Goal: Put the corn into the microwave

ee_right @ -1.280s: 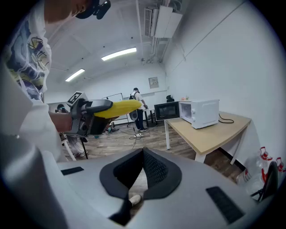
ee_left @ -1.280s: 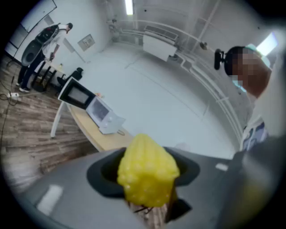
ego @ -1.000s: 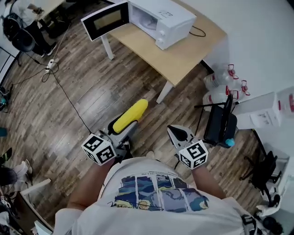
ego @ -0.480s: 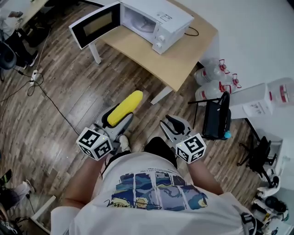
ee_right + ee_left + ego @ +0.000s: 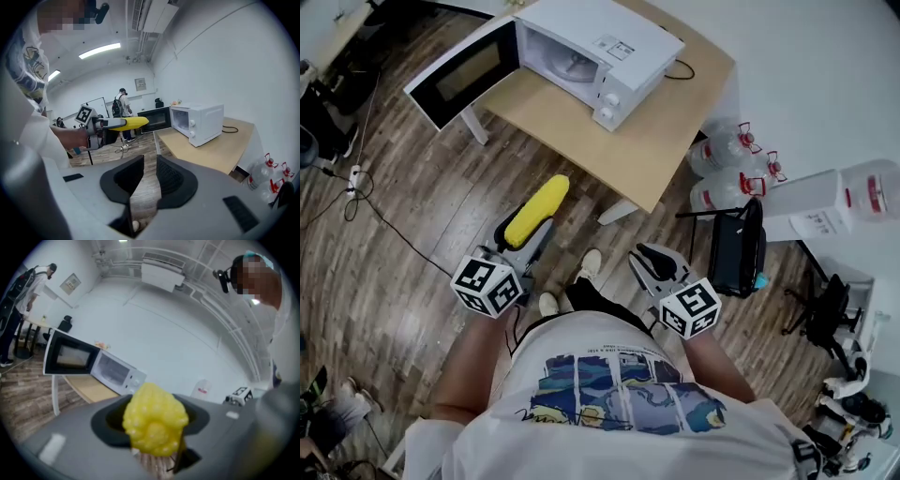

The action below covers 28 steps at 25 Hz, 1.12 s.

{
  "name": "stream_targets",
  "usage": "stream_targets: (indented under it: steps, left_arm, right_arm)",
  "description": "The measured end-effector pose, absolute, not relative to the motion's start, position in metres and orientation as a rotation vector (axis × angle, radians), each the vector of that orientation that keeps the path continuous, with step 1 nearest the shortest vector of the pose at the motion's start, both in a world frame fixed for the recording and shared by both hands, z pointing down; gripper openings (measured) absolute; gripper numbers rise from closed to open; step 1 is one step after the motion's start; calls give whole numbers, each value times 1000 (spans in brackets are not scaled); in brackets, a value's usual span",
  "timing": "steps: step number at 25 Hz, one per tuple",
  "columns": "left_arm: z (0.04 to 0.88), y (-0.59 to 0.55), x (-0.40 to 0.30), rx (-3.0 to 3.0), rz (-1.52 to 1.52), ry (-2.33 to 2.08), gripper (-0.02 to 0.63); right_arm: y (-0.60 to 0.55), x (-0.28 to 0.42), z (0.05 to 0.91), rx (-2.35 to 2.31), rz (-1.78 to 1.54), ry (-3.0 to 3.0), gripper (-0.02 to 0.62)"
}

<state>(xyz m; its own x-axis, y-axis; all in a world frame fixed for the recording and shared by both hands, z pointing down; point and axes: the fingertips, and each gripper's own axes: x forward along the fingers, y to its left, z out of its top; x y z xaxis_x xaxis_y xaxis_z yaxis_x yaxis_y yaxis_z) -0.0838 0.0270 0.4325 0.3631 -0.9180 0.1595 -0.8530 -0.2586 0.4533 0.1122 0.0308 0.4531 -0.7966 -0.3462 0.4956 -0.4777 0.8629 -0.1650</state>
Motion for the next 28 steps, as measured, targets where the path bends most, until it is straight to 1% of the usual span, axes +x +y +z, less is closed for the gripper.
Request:
stream_targets:
  steps: [7,15,23,28]
  left_arm:
    - [432,-69,-97,2179,-75,-1625,252]
    - [452,-173,-118,2130,-50,-1682,252]
    - [496,-275,-159,2123,89,-1673,252]
    - [529,-336,-172,2155,169,-1620,252]
  right_arm:
    - [-61,125,441,619,384,-2603,72]
    - [-142,155,461,699,424,-2531,71]
    - [-188,129,445,870,450,-2493,71]
    - [-206,119,443,1010,468,-2419,71]
